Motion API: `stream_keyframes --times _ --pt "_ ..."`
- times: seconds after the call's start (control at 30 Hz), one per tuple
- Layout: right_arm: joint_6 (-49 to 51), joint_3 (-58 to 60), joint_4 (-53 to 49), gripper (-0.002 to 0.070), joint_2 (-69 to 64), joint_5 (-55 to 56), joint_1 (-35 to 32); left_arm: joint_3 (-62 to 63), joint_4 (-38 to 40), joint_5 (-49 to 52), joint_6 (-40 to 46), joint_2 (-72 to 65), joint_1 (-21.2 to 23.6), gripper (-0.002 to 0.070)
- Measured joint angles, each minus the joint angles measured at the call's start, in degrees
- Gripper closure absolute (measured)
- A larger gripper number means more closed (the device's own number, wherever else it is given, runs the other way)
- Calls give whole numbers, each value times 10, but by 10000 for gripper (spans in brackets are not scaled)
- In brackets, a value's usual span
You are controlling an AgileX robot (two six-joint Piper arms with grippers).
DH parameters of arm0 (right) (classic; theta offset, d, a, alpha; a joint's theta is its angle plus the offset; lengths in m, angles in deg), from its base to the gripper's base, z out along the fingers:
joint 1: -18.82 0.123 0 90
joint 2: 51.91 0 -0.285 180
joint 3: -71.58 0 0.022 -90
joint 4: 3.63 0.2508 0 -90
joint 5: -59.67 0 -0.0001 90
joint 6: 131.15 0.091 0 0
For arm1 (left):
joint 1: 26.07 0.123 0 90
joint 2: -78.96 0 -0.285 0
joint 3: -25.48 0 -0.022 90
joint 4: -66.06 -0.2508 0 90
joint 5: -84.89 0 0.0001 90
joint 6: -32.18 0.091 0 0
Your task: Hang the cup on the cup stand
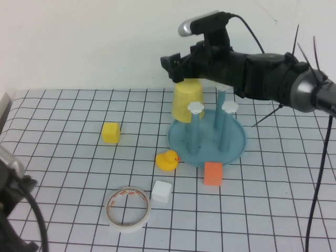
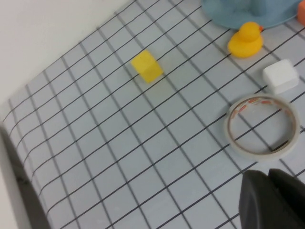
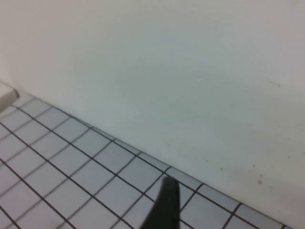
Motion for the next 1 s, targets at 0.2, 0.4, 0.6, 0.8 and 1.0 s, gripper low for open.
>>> stream_keyframes --times 0.2,0.4,0.6,0.8,1.0 --pt "21 36 0 317 81 -1 0 -12 -42 18 -41 68 0 676" --pt "30 146 0 638 220 -5 0 -91 -55 -3 -105 202 0 676" --pt "23 295 0 668 364 -36 0 -183 -56 -77 -149 298 0 676" --pt "17 425 0 671 518 -76 0 -229 -80 -140 -158 312 0 676" --pt "17 537 0 671 670 -78 0 -243 -90 -155 -158 312 0 676"
